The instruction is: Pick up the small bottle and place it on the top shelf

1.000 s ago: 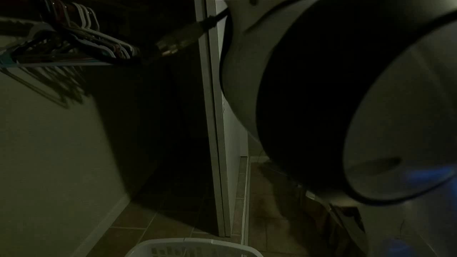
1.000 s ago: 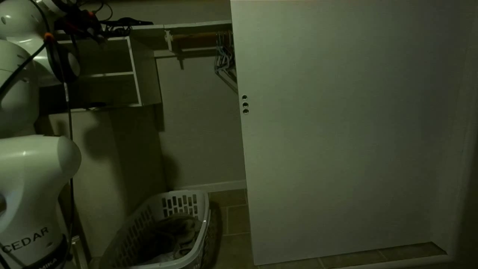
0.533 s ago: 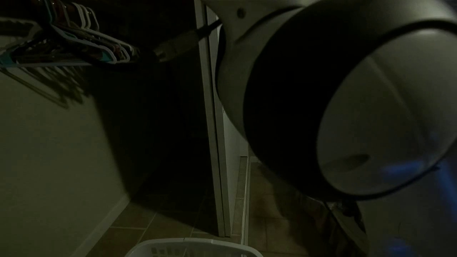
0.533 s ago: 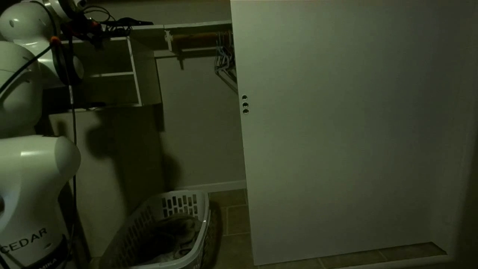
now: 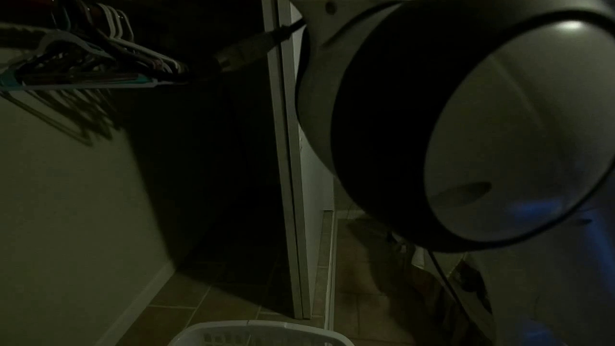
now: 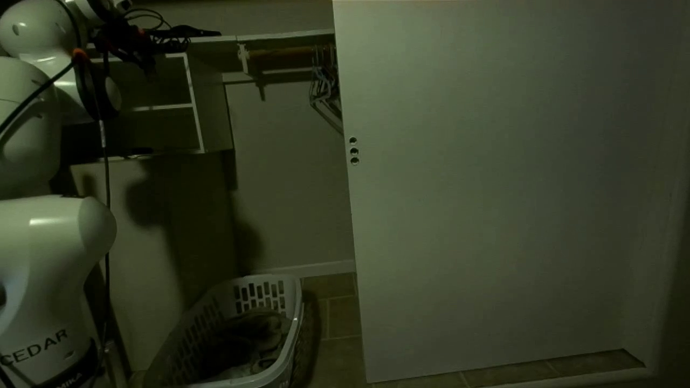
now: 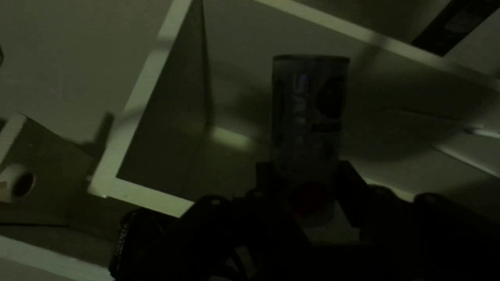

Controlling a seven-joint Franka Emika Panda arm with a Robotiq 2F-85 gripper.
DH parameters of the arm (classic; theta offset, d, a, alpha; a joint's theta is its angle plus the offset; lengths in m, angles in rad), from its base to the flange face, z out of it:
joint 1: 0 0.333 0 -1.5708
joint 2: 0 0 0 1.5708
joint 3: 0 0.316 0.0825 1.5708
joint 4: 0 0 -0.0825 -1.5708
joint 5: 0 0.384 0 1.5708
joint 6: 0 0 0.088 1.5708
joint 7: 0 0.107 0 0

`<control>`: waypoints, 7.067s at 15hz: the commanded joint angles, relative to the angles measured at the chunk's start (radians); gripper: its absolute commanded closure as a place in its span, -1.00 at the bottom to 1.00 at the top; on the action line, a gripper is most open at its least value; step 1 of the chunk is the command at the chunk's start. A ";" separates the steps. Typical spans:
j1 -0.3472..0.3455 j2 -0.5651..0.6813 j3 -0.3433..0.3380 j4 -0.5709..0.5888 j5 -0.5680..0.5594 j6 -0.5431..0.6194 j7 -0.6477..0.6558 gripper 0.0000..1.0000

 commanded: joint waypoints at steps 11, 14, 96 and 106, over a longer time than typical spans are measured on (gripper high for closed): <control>0.214 -0.090 -0.105 0.020 -0.318 -0.541 0.062 0.61; 0.172 -0.063 -0.108 0.022 -0.325 -0.399 0.089 0.61; -0.130 0.107 0.027 -0.009 0.097 0.062 0.147 -1.00; -0.150 -0.001 0.094 -0.007 0.154 -0.139 -0.012 -1.00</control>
